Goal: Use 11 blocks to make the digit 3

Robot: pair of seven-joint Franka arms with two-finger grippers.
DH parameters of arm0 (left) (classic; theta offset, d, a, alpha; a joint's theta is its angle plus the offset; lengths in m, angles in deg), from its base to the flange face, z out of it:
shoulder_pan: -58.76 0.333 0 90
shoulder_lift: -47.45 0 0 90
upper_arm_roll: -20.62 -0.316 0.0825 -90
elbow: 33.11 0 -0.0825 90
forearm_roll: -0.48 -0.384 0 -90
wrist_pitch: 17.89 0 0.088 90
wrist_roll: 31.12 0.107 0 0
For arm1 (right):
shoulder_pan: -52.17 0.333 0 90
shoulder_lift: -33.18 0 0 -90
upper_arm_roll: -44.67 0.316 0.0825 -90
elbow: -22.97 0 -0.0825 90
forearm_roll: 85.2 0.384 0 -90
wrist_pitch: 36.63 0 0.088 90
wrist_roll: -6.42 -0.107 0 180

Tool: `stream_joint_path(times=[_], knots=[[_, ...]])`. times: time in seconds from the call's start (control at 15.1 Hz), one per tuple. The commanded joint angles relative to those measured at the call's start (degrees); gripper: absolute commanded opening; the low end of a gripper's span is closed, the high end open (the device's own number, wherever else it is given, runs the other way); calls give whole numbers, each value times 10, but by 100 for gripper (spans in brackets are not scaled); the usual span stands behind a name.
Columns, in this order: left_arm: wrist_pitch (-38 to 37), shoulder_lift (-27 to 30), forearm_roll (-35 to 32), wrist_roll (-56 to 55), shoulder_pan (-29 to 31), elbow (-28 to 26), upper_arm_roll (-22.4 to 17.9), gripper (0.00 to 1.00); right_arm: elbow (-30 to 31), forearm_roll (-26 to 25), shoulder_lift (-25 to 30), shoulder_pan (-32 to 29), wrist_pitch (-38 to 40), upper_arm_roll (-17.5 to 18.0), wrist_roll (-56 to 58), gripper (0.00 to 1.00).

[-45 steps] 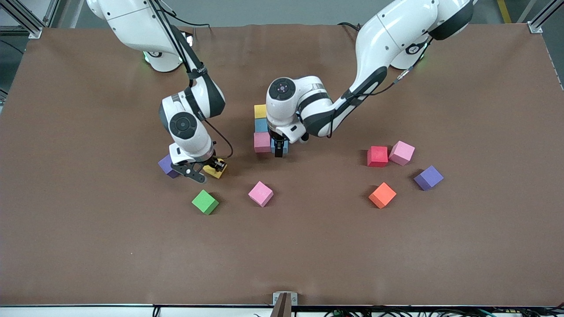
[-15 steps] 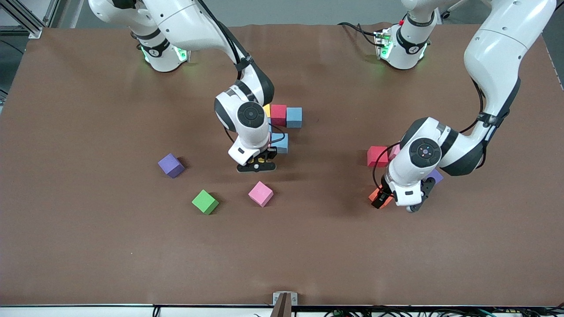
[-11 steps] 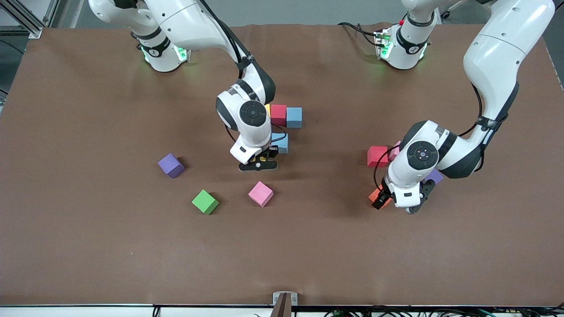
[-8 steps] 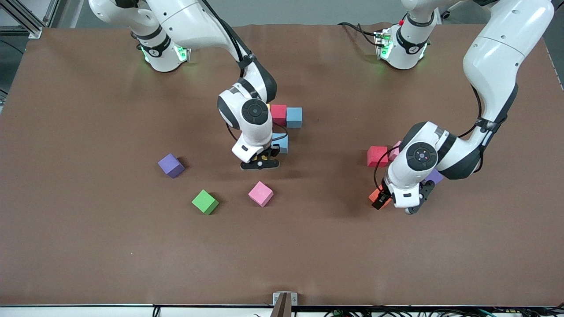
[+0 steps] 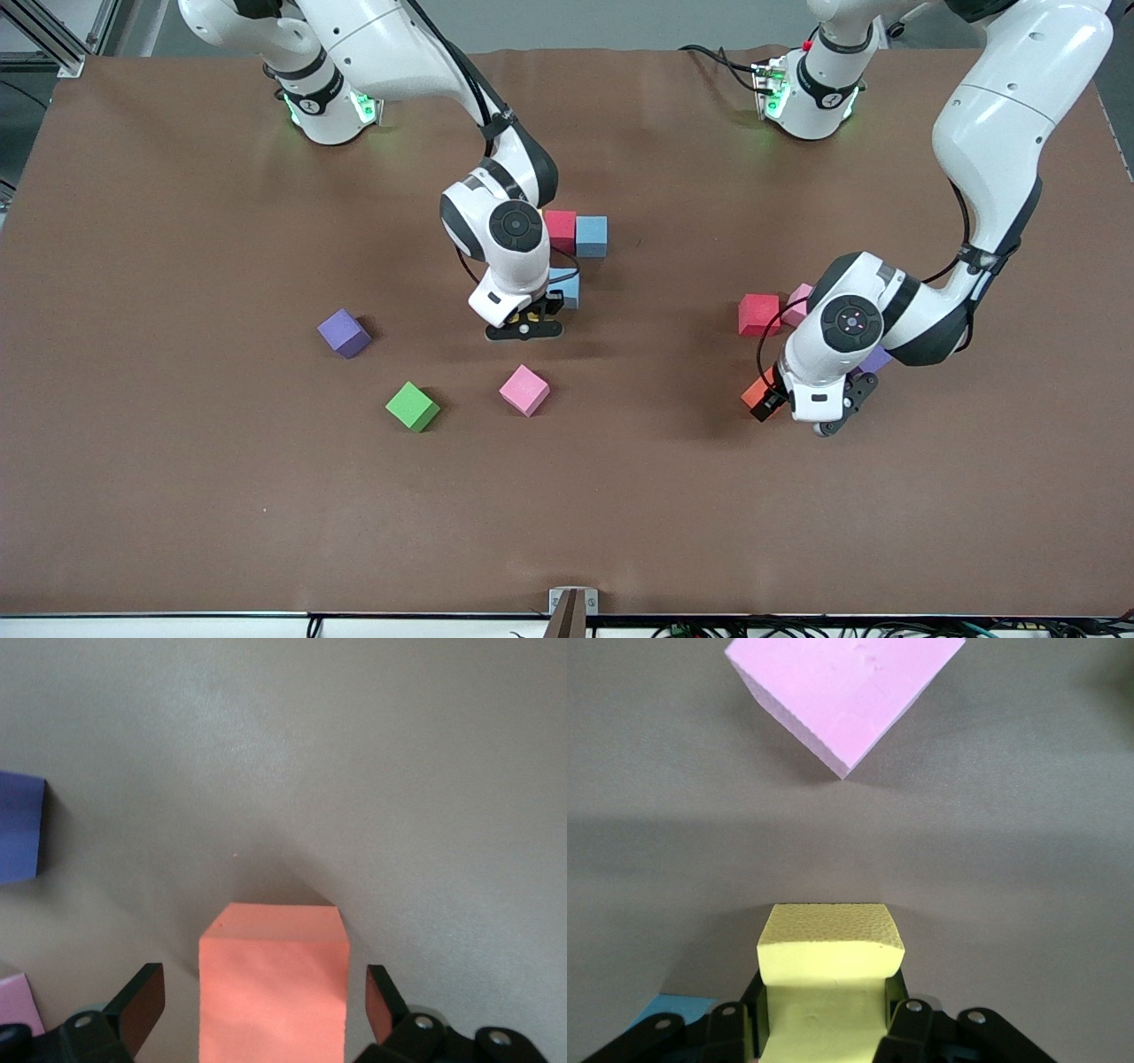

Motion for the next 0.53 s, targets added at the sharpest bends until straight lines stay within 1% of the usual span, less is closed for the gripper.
stream_joint_path(times=[0.0, 0.13, 0.33, 0.46], knots=[[11, -13, -12, 20, -2, 10, 0, 100, -9, 7, -7, 6, -2, -3, -10, 11], [31, -19, -7, 18, -1, 11, 0, 100, -10, 7, -8, 6, -3, -3, -17, 11], [34, -23, -7, 19, -1, 10, 0, 99, -10, 7, -9, 6, -4, -3, -18, 11], [34, -23, -7, 20, -1, 10, 0, 77, -11, 6, -12, 9, -7, -3, -23, 11]])
